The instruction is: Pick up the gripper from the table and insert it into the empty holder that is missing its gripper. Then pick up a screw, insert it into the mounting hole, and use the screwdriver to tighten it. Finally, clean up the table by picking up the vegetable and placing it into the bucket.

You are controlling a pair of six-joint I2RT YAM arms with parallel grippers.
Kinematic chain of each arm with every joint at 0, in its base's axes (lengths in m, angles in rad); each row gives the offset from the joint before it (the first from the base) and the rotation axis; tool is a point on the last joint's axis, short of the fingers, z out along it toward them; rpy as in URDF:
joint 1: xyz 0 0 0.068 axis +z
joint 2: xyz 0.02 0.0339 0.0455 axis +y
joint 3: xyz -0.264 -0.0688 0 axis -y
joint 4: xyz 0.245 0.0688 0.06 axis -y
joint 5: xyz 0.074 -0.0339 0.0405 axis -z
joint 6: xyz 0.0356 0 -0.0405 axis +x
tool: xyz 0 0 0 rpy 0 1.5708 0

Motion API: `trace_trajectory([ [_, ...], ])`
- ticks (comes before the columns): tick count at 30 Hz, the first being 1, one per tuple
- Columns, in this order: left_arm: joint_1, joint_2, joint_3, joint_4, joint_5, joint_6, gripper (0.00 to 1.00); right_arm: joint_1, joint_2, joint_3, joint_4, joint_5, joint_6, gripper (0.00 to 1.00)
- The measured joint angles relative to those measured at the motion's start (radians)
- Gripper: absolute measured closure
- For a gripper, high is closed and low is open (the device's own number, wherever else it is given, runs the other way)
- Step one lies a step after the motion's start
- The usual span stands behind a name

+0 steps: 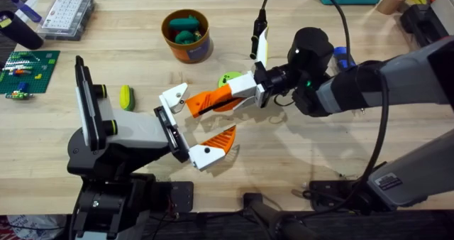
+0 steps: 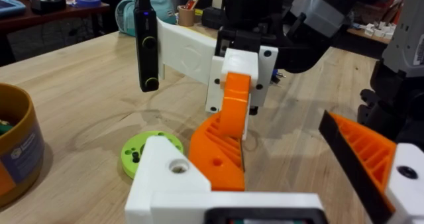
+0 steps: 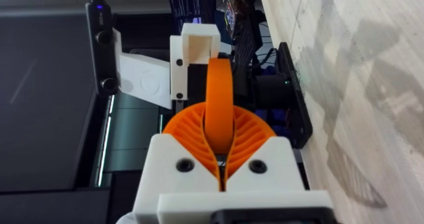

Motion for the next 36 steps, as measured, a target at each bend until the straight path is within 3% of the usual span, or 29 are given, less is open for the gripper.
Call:
trace_trajectory([
  [10,0.000,0.005,0.003,-0.012,-0.013,0.000,0.013,0.000,0.000,-0.001,-0.016,0.000,0.000,0.985],
  [19,0.000,0.005,0.003,-0.015,-0.011,0.000,0.013,0.000,0.001,-0.003,0.149,0.005,0.040,0.985],
  [36,0.000,0.005,0.003,-0.017,-0.010,-0.001,0.013,0.002,0.001,-0.003,0.130,0.066,0.084,0.985],
])
